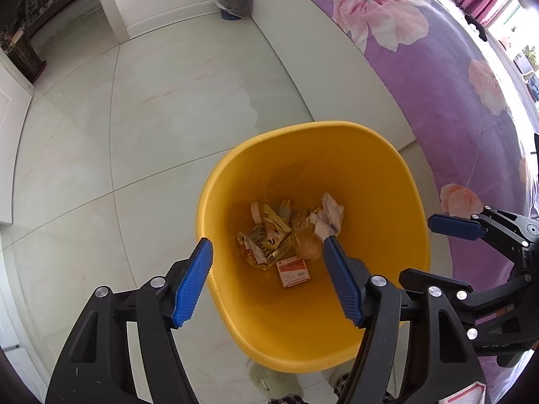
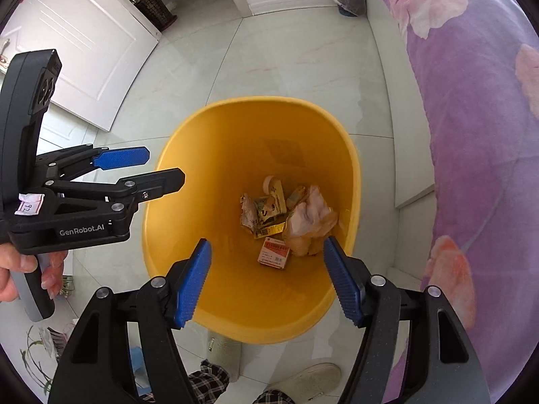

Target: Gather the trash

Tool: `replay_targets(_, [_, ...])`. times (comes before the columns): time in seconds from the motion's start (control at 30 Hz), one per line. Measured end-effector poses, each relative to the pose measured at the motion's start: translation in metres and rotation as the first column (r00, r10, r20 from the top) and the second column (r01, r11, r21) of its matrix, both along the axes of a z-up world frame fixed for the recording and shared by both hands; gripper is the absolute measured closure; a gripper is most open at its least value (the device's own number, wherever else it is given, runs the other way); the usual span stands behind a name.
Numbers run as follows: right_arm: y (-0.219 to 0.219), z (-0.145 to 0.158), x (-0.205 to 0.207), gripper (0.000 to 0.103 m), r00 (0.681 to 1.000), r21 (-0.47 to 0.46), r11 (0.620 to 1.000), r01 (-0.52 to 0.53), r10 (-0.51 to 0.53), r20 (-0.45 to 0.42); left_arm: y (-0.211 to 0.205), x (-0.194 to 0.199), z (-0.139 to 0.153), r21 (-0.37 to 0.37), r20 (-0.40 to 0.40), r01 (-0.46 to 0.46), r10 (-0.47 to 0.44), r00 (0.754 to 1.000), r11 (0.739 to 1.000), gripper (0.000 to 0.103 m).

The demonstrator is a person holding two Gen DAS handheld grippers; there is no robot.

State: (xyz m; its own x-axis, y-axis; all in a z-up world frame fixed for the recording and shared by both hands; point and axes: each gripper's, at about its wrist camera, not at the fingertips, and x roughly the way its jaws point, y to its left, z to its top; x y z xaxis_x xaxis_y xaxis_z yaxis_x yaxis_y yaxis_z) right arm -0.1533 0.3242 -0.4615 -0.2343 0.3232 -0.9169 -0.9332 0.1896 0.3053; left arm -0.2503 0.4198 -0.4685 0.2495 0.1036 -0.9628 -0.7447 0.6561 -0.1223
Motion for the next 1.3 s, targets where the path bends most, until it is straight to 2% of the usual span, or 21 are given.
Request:
replay_targets(0.13, [-0.01, 0.016, -0.004, 0.033, 1.0, 0.011, 1.0, 0.014, -0.014, 0.002, -0.006, -0.002, 0.015, 0.009, -0.007, -0.011, 0.011, 1.0, 1.0, 0.035])
replay_targets(0.33, [-0.02, 0.049, -0.007, 0.033, 0.999, 0.021, 0.999, 0.044, -0.044, 0.013, -0.014, -0.011, 0.056, 0.023, -0.011, -0.041, 0.041, 0.999, 0.999, 0.035])
replay_targets(0.6, [-0.042, 0.111, -0.012, 0.03, 0.989, 0.036, 0.989, 0.14, -0.141, 0.032, -0.035, -0.015, 0.114, 0.045, -0.009, -0.069, 0.069, 0.998, 0.997, 0.035])
replay_targets(0.7, [-0.048, 0.133, -0.018, 0.029, 0.982, 0.029, 0.985, 0.171, -0.172, 0.073, -0.041, -0.019, 0.134, 0.059, -0.023, -0.081, 0.083, 0.996, 0.995, 0.035])
replay_targets(0.97, [-0.059, 0.164, -0.03, 0.028, 0.954, -0.002, 0.97, 0.243, -0.238, 0.183, -0.056, -0.032, 0.174, 0.079, -0.056, -0.11, 0.114, 0.992, 0.991, 0.029])
replay_targets(1.1, [-0.067, 0.18, -0.034, 0.028, 0.952, -0.009, 0.969, 0.247, -0.241, 0.188, -0.063, -0.037, 0.189, 0.09, -0.057, -0.126, 0.132, 0.99, 0.988, 0.021])
replay_targets(1.3, [-0.074, 0.198, -0.043, 0.026, 0.951, -0.009, 0.97, 0.243, -0.237, 0.2, -0.067, -0.039, 0.206, 0.124, -0.066, -0.121, 0.13, 0.989, 0.985, 0.017])
